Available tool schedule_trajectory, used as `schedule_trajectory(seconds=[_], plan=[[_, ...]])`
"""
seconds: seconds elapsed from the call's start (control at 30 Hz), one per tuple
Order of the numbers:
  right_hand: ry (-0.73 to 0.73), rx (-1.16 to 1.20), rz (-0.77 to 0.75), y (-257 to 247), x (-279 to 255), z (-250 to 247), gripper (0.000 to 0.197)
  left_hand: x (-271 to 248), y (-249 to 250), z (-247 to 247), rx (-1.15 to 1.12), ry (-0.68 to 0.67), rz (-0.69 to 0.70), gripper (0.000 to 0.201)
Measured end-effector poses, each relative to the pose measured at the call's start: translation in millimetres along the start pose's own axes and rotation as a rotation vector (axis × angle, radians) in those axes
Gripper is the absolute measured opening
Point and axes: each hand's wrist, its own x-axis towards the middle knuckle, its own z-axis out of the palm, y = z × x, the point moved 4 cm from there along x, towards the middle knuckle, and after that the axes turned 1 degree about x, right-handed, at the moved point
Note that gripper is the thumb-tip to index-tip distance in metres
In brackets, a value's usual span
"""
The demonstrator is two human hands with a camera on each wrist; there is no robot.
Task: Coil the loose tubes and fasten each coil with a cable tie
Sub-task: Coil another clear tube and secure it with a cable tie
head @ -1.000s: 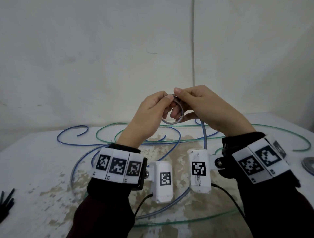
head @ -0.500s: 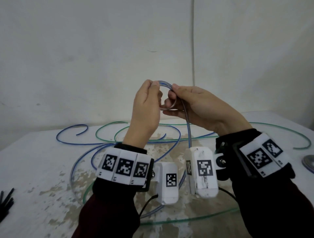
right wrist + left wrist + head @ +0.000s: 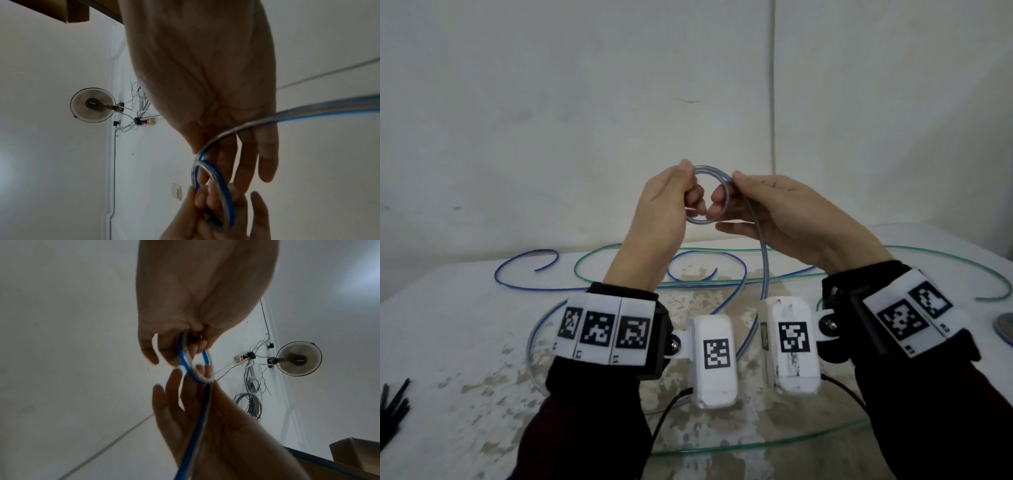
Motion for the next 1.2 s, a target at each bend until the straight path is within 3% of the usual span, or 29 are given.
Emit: schedule_trajectory(seconds=[0.1, 0.23, 0.37, 0.53, 0.6, 0.7, 0.83, 0.9, 0.97, 1.07, 1.2], plan=[[0.021, 0.124, -0.039, -4.4, 1.5, 7.1, 0.036, 2.3, 1.0, -0.1, -0.056, 0.036, -0.013, 0.04], [0.027, 0.053, -0.043, -10.7, -2.0, 1.5, 0.036, 0.3, -5.0, 2.7, 0.076, -0.16, -0.108, 0.044], [0.013, -0.139, -0.056, -11.8, -5.3, 0.4, 0.035, -5.1, -2.6, 9.1, -0.081, -0.29, -0.09, 0.034], [0.032, -0.144, -0.062, -15.6, -7.5, -5.9, 0.034, -8.9, 0.2, 4.5, -0.146, -0.423, -0.062, 0.027], [0.047, -0.143, -0.061, -12.7, -6.0, -5.0, 0.034, -8.8, 0.9, 4.3, -0.068, -0.404, -0.043, 0.026], [0.087, -0.1, -0.082, -8.6, -1.3, -1.1, 0.037, -7.5, 2.4, 8.5, 0.027, -0.256, -0.007, 0.026], [0.064, -0.001, -0.076, -7.7, 0.4, 0.6, 0.042, -4.3, 4.2, 8.3, -0.125, -0.058, -0.032, 0.03], [0.057, 0.026, -0.071, -7.2, 0.1, -0.4, 0.04, -3.9, 5.2, 10.1, -0.249, -0.09, -0.114, 0.029], [0.069, 0.008, -0.056, -5.6, 0.3, -1.4, 0.039, -6.4, 4.3, 14.1, -0.301, -0.239, -0.204, 0.032], [0.064, -0.058, -0.041, -3.7, 0.3, 1.3, 0.039, -10.9, 3.7, 12.8, -0.318, -0.402, -0.209, 0.039], [0.047, -0.009, -0.094, -8.9, 0.5, 8.8, 0.038, -7.3, 6.9, 5.6, -0.257, -0.258, -0.061, 0.031]])
